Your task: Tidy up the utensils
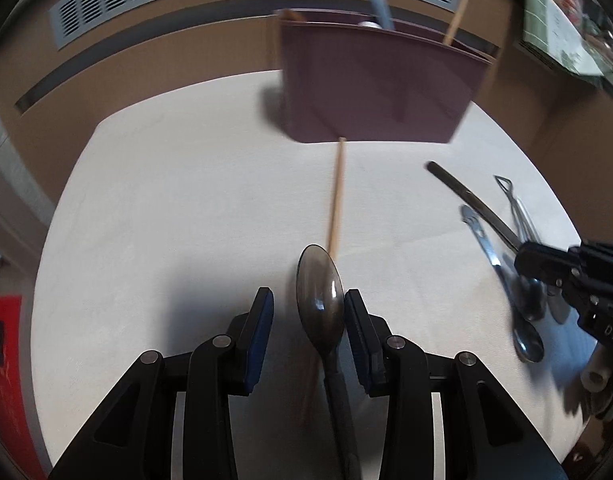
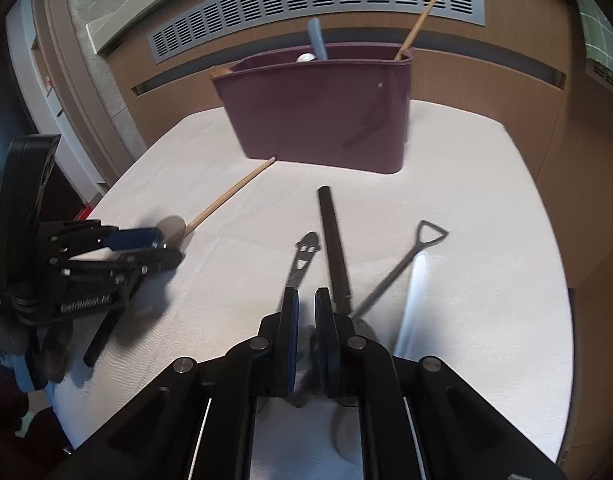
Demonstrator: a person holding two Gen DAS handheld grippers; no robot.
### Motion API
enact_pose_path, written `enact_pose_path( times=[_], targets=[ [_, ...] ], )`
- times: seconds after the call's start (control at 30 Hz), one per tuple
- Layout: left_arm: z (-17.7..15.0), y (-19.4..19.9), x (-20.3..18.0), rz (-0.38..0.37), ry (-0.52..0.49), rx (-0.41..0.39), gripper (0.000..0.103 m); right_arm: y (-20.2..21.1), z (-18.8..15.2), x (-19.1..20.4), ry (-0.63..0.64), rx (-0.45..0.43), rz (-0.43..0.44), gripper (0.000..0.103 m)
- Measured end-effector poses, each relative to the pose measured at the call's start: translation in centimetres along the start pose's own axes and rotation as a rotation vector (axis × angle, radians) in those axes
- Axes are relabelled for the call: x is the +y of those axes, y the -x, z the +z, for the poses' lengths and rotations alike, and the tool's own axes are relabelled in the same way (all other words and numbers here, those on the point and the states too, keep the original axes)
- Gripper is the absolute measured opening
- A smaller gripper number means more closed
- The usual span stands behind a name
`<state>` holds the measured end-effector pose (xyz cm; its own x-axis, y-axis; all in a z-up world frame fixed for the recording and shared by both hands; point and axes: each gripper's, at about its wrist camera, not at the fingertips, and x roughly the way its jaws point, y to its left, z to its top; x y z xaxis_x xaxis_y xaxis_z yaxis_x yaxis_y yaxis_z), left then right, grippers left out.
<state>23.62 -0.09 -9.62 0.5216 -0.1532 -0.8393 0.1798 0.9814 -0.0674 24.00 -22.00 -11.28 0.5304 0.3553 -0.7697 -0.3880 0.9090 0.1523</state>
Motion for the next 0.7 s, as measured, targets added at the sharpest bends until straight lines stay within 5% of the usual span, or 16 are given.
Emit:
enact_pose_path(
  times=[0.2,0.4,0.7],
  targets=[
    [-0.8,0.6,1.8,-0.047,0.035,-0.001,0.038,-2.5,0.5,0.7,-0.024,0.072,-0.006,0.009],
    [-0.3,0.2,1.5,-0.042,0.055,0.005,0.038,-3.6,1.4,2.3,0.013,0.074,-0.032,0.022],
    [0.0,-0.2,0.7,0.006,0.036,0.014,0.038,-3.9,1.2,3.5,0.076,0.036,-0.056,0.027]
  ],
)
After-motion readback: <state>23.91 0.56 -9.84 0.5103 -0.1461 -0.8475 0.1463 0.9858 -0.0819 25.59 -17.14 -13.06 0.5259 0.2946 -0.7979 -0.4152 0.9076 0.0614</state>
